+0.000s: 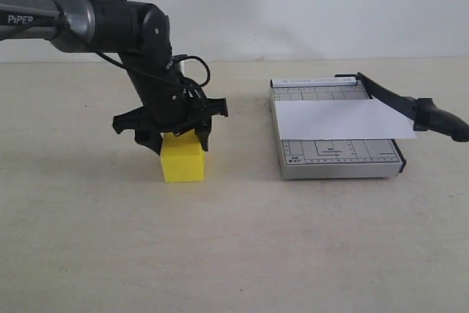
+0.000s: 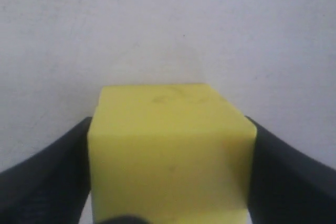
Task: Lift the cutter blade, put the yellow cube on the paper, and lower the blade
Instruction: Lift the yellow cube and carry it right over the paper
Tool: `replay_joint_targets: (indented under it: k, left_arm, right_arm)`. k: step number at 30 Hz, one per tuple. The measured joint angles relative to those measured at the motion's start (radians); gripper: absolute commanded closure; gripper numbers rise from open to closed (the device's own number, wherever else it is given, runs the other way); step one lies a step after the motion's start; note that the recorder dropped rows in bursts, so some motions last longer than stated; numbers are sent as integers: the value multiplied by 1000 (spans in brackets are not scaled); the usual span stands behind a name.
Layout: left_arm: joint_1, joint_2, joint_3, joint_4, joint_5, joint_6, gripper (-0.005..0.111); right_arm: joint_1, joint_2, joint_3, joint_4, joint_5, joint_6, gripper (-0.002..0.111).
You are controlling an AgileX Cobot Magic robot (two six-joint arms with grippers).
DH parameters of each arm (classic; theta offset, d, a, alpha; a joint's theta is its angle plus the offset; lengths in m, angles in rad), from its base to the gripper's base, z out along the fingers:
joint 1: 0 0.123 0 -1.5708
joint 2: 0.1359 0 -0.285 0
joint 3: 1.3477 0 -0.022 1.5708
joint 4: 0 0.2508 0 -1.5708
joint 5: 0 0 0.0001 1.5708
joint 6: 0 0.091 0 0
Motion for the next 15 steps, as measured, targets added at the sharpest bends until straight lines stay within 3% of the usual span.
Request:
replay_joint_targets:
  k: [5,11,15]
  left_arm:
    - [-12,-48,-153,6,20,160,102]
    - [-124,-30,-404,9,-15,299,102]
    - [-152,40,-507,9,-18,311,102]
  right_arm:
    - [0,0,0,0,0,0,108]
    - [0,0,0,0,0,0,108]
    - [0,0,0,0,2,0,108]
